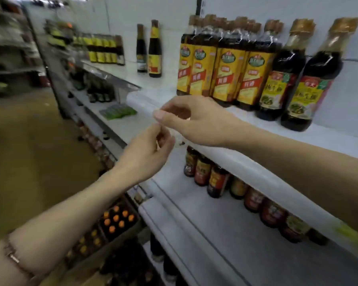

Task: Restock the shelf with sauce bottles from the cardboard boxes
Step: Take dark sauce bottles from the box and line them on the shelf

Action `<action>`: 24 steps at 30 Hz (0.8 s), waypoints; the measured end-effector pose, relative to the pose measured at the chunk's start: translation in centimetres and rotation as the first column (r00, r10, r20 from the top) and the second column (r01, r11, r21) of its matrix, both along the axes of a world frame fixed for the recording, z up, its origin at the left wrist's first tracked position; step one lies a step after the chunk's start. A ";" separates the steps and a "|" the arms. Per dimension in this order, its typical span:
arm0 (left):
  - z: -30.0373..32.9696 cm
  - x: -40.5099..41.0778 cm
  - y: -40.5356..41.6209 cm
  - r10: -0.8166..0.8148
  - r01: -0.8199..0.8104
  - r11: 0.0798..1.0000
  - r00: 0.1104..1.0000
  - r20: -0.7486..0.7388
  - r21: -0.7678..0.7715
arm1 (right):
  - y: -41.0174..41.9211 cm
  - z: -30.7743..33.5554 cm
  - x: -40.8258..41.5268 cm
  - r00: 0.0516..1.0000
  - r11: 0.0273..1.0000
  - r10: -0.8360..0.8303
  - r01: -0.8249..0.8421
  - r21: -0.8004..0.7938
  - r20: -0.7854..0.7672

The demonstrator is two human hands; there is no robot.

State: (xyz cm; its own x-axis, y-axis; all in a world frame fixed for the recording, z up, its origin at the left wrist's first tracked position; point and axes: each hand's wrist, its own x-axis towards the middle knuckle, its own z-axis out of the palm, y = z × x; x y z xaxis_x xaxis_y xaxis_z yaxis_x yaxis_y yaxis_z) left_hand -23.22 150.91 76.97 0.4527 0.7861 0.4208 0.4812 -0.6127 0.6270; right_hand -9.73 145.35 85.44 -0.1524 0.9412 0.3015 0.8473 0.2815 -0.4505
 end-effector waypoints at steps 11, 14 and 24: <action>-12.1 -12.6 -4.4 0.066 -0.176 0.926 0.947 -0.315 -0.334 | 1.6 -11.6 -10.3 0.954 0.896 0.285 -0.301 -0.326 -0.095; -16.6 -14.5 -4.0 0.011 -0.157 0.910 0.934 -0.358 -0.384 | 1.7 -16.9 -11.7 0.947 0.858 0.241 -0.310 -0.409 -0.212; -38.4 -13.9 -4.4 -0.211 -0.113 0.785 0.875 -0.435 -0.609 | -1.8 -40.5 -11.2 0.894 0.781 -0.133 -0.172 -0.600 -0.428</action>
State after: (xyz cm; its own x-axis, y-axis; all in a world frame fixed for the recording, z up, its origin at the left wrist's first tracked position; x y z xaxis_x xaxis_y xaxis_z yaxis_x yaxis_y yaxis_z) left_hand -37.16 146.51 38.54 0.5052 0.7666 -0.3964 0.7852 -0.2178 0.5797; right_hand -20.96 143.52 44.94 -0.1733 0.9393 -0.2963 0.5223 -0.1674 -0.8361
